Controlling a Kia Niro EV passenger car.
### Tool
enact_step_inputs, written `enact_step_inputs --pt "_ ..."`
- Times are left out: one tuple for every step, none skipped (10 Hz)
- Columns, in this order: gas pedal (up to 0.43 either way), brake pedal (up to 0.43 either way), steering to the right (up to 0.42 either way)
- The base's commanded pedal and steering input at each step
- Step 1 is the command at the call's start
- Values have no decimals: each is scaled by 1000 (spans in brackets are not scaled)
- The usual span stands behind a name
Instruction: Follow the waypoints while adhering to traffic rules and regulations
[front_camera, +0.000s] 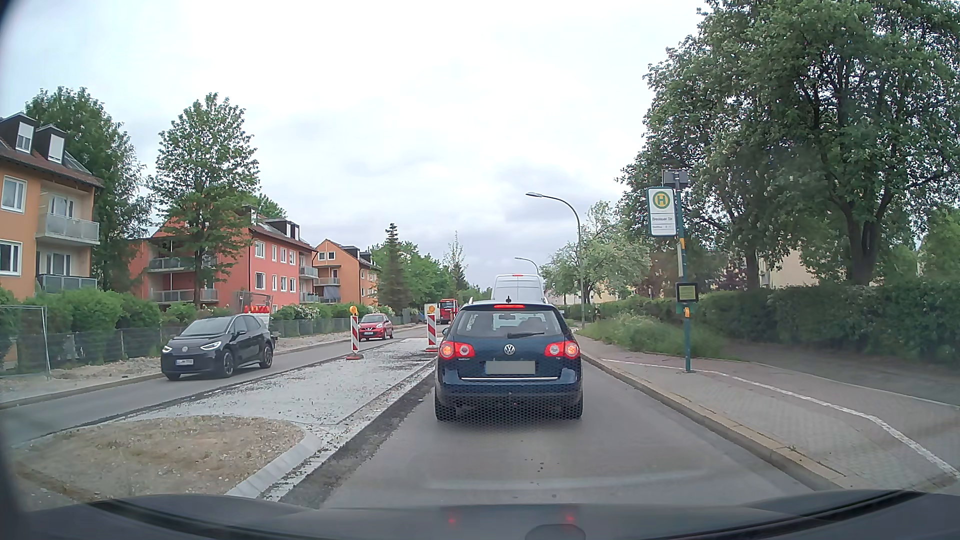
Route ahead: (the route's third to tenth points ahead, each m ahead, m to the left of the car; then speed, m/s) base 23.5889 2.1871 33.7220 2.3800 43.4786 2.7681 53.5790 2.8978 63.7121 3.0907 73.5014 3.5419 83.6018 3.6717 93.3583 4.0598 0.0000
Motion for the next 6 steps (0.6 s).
enact_step_inputs --pt "0 256 -11" --pt "0 256 -11" --pt "0 256 -11" --pt "0 256 -11" --pt "0 256 -11" --pt "0 256 -11"
